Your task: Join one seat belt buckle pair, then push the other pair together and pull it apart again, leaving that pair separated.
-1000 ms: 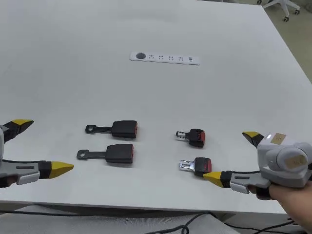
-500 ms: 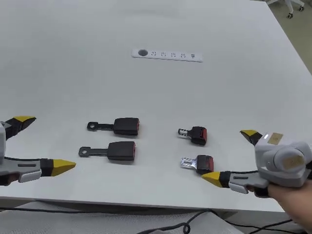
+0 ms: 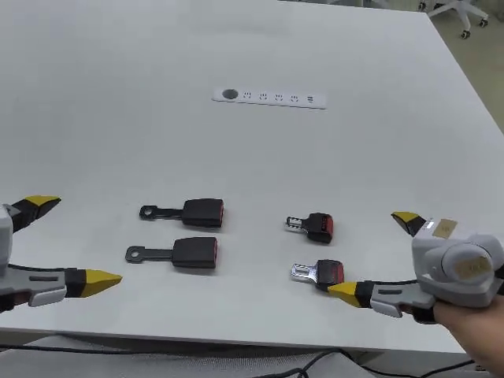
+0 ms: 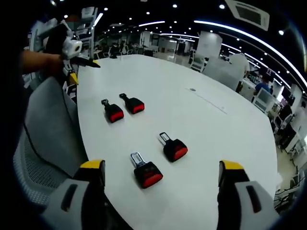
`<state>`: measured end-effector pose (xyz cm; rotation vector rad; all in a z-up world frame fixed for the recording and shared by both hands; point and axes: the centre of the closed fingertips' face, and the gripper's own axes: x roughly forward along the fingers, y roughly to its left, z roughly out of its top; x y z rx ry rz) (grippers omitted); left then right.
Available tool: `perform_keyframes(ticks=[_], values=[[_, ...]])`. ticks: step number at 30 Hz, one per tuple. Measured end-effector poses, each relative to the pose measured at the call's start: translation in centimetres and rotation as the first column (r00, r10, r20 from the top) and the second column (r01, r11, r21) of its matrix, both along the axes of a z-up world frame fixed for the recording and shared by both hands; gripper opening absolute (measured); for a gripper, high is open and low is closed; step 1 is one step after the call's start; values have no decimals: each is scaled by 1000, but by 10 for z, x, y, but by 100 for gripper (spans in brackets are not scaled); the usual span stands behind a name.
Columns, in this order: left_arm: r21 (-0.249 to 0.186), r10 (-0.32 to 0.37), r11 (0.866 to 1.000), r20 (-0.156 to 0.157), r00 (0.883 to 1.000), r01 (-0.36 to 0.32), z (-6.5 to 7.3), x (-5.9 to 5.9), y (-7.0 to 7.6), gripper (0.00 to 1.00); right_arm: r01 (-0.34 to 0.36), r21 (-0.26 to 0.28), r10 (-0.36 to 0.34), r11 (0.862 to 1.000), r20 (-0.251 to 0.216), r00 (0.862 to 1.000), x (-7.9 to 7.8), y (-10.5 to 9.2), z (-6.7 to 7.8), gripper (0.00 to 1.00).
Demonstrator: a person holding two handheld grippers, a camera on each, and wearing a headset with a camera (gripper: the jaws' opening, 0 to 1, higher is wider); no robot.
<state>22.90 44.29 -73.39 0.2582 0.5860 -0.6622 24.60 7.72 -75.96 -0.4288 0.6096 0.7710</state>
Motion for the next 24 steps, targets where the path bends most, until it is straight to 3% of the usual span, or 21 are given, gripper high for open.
perform_keyframes(ticks=[24], values=[[5, -7, 1000, 27, 1000, 7, 2, 0, 1, 100, -1, -26, 1, 1000, 0, 1000, -3, -4, -1, 100]])
